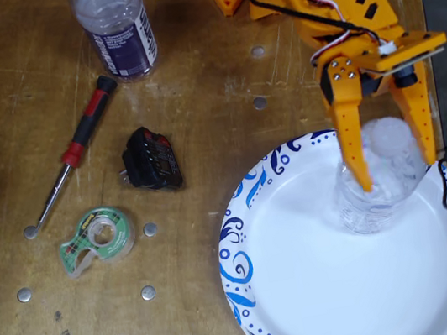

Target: Move the bottles to the plate

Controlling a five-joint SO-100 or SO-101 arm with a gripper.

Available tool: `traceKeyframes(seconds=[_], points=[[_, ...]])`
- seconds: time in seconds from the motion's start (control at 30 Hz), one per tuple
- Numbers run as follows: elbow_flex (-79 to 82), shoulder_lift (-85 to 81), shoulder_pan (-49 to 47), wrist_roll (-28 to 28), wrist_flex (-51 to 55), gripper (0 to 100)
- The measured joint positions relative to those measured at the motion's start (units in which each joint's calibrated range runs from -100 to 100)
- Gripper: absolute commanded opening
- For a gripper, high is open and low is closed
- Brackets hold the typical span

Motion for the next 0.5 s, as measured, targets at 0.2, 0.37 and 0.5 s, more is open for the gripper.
traceKeyframes(seconds=[0.2,0.37,0.5], points=[[0.00,0.00,-1.55,0.00,-0.09,33],[-0.99,0.00,-3.65,-0.63,-0.09,37],[-2.25,0.00,-3.65,-1.72,-0.09,40]])
